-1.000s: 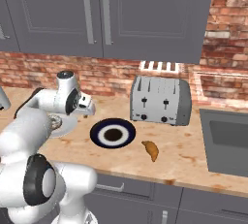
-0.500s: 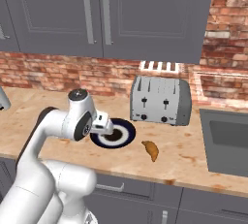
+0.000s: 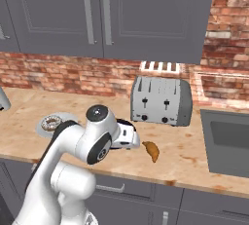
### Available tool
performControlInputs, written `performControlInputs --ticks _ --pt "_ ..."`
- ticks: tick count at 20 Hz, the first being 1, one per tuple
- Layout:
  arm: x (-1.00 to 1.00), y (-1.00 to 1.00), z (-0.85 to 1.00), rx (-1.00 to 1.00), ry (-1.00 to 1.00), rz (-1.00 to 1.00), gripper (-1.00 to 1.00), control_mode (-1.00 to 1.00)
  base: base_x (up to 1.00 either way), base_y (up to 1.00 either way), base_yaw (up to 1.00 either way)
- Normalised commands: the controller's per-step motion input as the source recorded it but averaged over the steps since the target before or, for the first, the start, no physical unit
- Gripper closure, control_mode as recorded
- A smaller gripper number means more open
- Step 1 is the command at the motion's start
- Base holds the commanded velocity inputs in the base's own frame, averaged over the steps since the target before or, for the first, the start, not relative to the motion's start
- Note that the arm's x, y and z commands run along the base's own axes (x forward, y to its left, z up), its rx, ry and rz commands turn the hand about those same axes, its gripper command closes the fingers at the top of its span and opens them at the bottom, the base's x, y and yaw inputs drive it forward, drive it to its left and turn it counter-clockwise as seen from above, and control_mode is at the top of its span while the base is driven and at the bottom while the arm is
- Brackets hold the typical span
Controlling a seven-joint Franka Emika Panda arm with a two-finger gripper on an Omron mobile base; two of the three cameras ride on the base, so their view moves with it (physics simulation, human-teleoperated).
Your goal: Place the pastries on the plates.
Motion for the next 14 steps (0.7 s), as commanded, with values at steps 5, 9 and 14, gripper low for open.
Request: performControlInputs --ticks 5,9,14 --pt "-0.01 -1.0 0.22 -0.11 -0.05 0.0 -1.0 -1.0 0.0 0.0 0.0" --pt "0.08 -0.55 0.09 0.0 -0.01 0.07 -1.0 -1.0 0.0 0.0 0.0" --pt "0.26 0.0 -0.03 -0.06 0.0 0.01 -1.0 -1.0 0.0 0.0 0.0"
